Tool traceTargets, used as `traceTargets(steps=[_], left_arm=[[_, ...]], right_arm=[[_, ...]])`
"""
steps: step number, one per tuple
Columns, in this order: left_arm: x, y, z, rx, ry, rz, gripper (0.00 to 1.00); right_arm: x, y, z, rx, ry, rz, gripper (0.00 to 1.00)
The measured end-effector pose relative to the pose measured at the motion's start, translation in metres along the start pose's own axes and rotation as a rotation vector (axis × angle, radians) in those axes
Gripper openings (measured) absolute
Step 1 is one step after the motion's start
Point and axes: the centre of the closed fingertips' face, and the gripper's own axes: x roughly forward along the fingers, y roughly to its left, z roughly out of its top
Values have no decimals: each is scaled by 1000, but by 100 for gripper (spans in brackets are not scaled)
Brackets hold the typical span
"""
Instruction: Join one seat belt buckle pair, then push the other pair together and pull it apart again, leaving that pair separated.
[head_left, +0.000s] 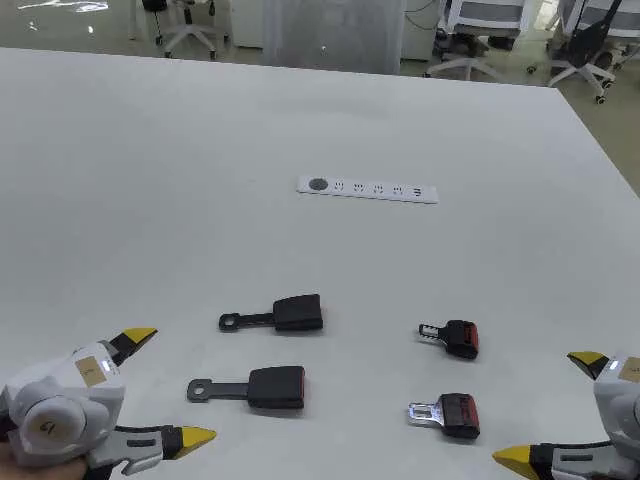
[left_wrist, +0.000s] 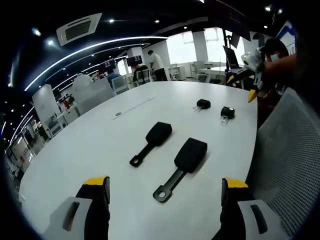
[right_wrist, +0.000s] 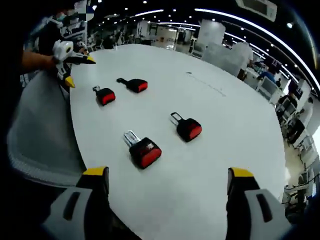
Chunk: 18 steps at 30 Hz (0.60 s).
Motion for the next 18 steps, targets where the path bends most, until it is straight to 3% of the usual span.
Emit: traceTargets(steps=[18], left_arm=[[2, 1, -3, 5, 15, -2, 90]], right_arm=[[-5, 4, -5, -4, -9, -12, 100]])
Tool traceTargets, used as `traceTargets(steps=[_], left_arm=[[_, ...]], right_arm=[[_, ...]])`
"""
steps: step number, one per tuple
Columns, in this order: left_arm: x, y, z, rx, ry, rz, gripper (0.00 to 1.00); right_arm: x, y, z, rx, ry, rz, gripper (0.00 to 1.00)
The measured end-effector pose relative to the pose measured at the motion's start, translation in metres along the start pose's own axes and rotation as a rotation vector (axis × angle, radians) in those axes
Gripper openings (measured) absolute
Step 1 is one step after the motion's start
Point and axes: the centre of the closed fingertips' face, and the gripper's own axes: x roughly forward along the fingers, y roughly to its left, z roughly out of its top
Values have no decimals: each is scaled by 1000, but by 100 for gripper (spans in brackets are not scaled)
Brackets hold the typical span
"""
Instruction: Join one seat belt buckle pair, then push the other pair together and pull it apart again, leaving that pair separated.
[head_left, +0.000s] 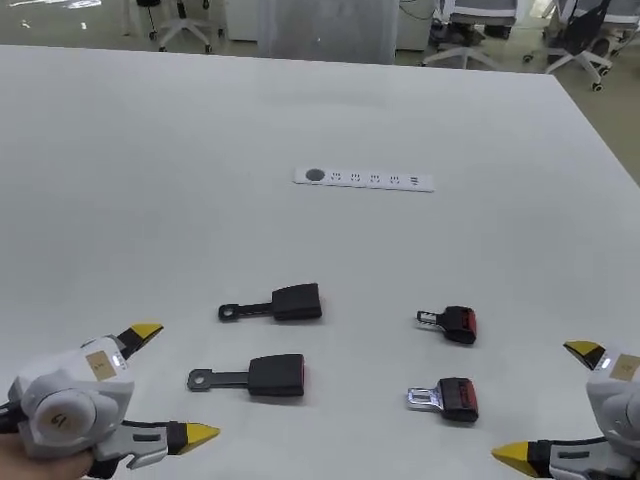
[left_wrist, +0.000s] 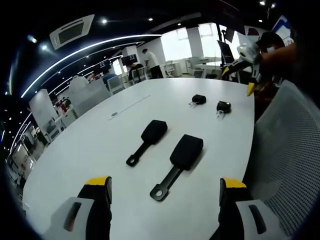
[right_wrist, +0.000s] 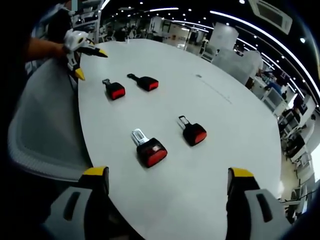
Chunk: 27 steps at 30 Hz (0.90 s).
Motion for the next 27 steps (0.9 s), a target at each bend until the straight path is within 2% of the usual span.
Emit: traceTargets(steps=[9, 12, 16, 19, 23, 27], left_arm=[[-2, 2, 1, -8, -1, 12, 90], [-5, 5, 6, -37, -20, 22, 90], [-5, 11, 4, -57, -25, 37, 89], [-5, 10, 3, -56, -20, 32, 89], [-6, 9, 5, -73, -29, 26, 89], [-4, 4, 4, -88, -24, 0, 90]], right_arm=[[0, -1, 3, 17, -7, -4, 99], [1, 2, 5, 14, -13, 10, 92], [2, 2, 4, -5, -5, 9, 94], [2, 8, 9, 85, -34, 47, 97], [1, 5, 13, 73, -37, 37, 97], [2, 5, 12, 49, -26, 39, 95]])
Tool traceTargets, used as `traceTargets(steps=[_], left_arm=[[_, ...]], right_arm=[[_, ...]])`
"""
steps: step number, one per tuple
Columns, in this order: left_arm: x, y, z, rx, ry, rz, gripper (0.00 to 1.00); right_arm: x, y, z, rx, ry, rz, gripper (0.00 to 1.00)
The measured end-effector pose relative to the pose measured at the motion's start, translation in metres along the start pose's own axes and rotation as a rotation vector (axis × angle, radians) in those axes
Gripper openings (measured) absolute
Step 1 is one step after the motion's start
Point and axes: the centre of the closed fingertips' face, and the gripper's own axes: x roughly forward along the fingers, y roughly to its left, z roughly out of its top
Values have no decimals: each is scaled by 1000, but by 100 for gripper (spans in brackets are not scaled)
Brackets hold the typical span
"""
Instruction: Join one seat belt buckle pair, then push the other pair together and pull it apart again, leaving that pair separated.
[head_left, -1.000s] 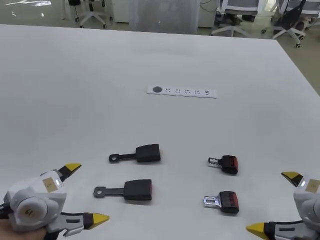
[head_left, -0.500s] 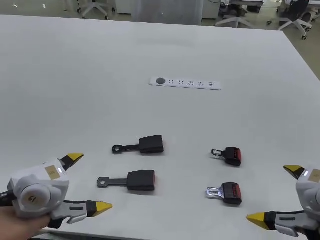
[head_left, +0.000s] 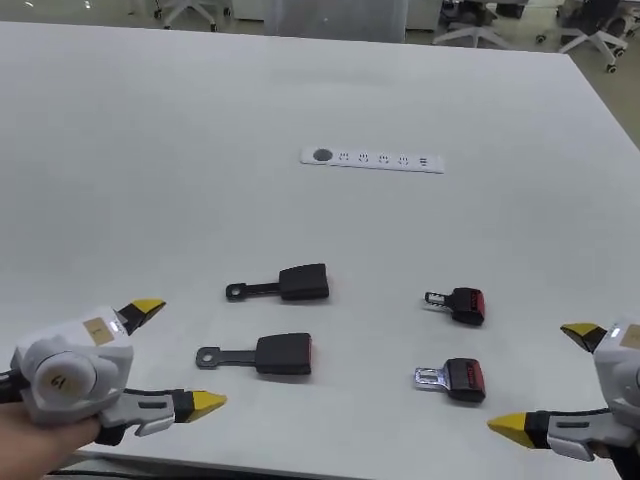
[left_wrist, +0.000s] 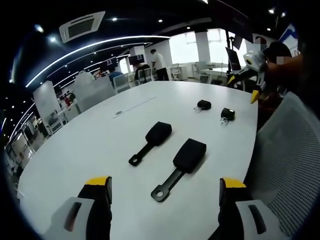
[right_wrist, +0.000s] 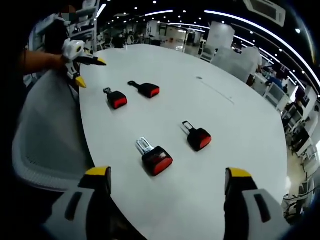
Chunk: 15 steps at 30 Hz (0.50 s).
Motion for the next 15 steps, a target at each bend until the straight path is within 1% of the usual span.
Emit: traceTargets(steps=[1, 3, 7, 10, 11, 12, 15], left_arm=[[1, -2, 0, -9, -2, -7, 90], [1, -3, 2, 3, -4, -7, 90], [0, -6, 4, 7, -5, -17, 89], [2, -10, 3, 6, 1, -31, 89], [2, -11, 3, 10, 2, -32, 89], [2, -12, 2, 17, 9, -36, 89], [2, -11, 3, 20, 6, -34, 88]], right_arm=[[0, 0, -1, -14, 5, 0, 95], [0, 1, -1, -29, 9, 1, 95], [-1, -1, -3, -35, 14, -7, 94], [1, 3, -3, -57, 16, 20, 91], [2, 3, -3, -71, 19, 18, 91], [3, 3, -4, -101, 32, 18, 91], [4, 3, -3, -103, 31, 20, 90]])
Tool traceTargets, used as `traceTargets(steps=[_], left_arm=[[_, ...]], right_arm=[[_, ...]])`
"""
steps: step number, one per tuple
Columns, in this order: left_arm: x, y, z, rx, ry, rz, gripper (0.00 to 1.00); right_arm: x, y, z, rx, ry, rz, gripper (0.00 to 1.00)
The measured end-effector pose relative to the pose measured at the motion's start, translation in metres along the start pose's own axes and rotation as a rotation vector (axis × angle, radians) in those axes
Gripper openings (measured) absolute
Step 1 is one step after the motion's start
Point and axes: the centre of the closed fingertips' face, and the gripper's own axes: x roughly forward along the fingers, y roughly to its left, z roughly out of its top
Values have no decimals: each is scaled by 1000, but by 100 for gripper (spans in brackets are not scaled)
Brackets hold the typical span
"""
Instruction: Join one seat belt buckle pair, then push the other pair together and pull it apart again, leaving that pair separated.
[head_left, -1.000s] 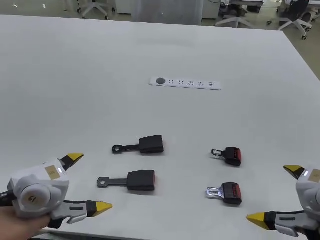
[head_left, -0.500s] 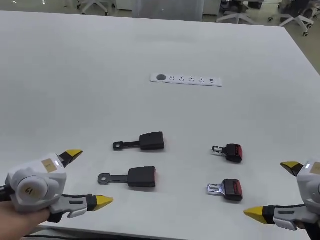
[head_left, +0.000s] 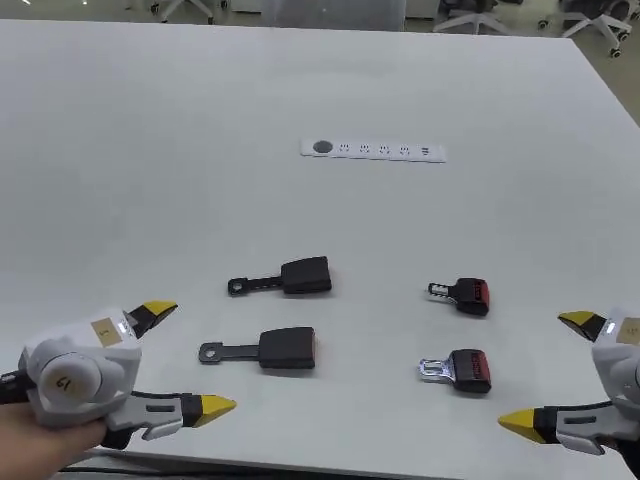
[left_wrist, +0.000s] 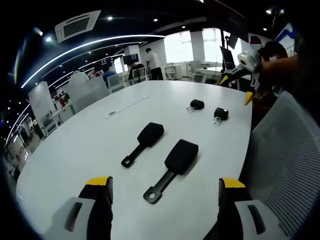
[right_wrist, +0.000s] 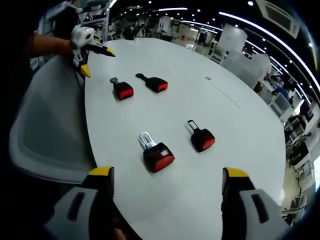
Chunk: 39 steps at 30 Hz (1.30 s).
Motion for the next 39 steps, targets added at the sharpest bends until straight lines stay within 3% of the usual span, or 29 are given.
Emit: traceTargets(steps=[2, 4, 12, 18, 22, 25, 28, 30, 32, 36, 39], left_arm=[[0, 1, 0, 6, 1, 5, 88], [-1, 3, -3, 51, 23, 14, 88], [1, 0, -5, 61, 40, -2, 89], [1, -2, -7, 95, 70, -23, 89], [6, -3, 5, 102, 64, -44, 89], [13, -2, 8, 141, 94, -56, 88], [20, -4, 11, 162, 111, -77, 82], [24, 3, 16, 213, 113, -54, 84], [29, -2, 15, 209, 128, -92, 83], [36, -3, 15, 242, 157, -114, 79], [40, -4, 13, 220, 190, -128, 64]], right_arm=[[0, -1, 1, -6, 2, 1, 89], [0, -2, 1, -13, 2, 1, 88], [-1, -12, 0, 5, -5, -10, 87], [-2, -11, -3, 18, -9, 0, 85], [-1, -10, -3, 16, -12, 21, 85], [2, -14, -1, 10, -6, 24, 85], [2, -17, 3, 5, -9, 24, 86], [4, -17, 6, -10, -13, 29, 87], [5, -18, 9, -36, -19, 27, 88], [8, -15, 9, -91, -4, 59, 82], [10, -15, 9, -112, 6, 71, 77]])
